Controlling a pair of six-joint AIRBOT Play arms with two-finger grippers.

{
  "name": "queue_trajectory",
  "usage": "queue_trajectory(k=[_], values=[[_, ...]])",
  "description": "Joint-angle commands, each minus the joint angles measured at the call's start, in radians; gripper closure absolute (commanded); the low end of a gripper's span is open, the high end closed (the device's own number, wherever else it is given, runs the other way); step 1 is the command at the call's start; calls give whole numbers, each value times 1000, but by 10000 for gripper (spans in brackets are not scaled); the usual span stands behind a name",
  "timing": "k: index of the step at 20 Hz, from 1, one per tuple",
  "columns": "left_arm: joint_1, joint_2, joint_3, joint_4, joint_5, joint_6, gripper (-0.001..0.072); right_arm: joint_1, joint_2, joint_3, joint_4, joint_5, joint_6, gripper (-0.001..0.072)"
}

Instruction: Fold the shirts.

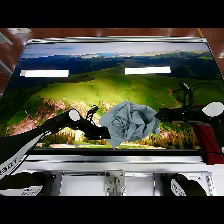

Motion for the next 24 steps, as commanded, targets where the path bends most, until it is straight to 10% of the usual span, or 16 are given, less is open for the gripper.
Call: queue_trajectory(k=[1, 3, 5, 6, 12, 21, 24], values=[[-18, -43, 0, -96, 93, 11, -13, 0, 0, -3, 0, -42, 1, 655], [-31, -70, 0, -164, 169, 12, 65, 0, 0, -3, 0, -37, 2, 654], [-33, -78, 1, -181, 186, 42, 633, 0, 0, -3, 0, -35, 3, 654], [-32, -67, 7, -183, 179, 86, 671, 0, 0, -3, 0, -37, 2, 654], [56, 381, 137, 25, 145, 220, 675, -1, 74, 93, 10, -37, -15, 655], [367, 1009, 636, 290, 162, 75, 676, 0, 373, 645, 71, -199, -35, 654], [427, 1064, 650, 539, -12, -72, 675, 0, 423, 676, -40, -130, -24, 655]])
